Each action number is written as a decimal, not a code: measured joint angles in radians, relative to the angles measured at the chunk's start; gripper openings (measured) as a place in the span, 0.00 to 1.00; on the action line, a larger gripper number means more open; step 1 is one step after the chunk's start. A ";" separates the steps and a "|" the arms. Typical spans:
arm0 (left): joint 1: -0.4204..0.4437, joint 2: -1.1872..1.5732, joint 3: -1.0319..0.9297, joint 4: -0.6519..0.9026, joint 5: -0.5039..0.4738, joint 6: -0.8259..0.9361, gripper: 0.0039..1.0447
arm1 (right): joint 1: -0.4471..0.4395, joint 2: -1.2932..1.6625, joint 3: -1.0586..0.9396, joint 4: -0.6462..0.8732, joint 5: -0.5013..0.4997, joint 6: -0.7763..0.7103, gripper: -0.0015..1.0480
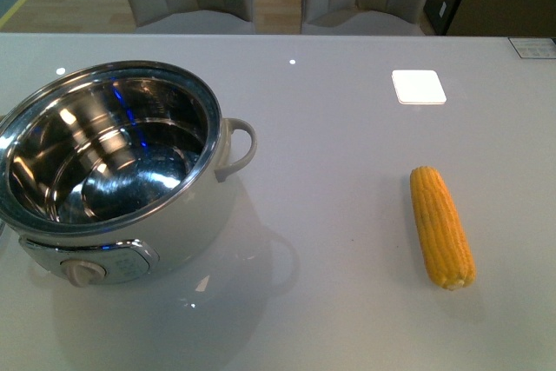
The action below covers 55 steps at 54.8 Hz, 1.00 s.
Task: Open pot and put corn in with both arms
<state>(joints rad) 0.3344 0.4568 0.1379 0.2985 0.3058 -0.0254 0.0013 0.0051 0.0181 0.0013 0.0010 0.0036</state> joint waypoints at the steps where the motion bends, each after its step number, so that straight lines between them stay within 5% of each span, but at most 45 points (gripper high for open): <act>1: -0.020 -0.017 -0.005 -0.006 -0.017 0.002 0.45 | 0.000 0.000 0.000 0.000 0.000 0.000 0.91; 16: -0.159 -0.134 -0.059 -0.060 -0.141 0.010 0.02 | 0.000 0.000 0.000 0.000 -0.001 0.000 0.91; 31: -0.321 -0.220 -0.087 -0.111 -0.293 0.016 0.03 | 0.000 0.000 0.000 0.000 0.000 0.000 0.91; 55: -0.332 -0.449 -0.124 -0.295 -0.306 0.018 0.03 | 0.000 0.000 0.000 0.000 0.000 0.000 0.91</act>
<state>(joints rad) 0.0021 0.0078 0.0135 0.0032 -0.0006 -0.0078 0.0013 0.0048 0.0181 0.0013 0.0010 0.0032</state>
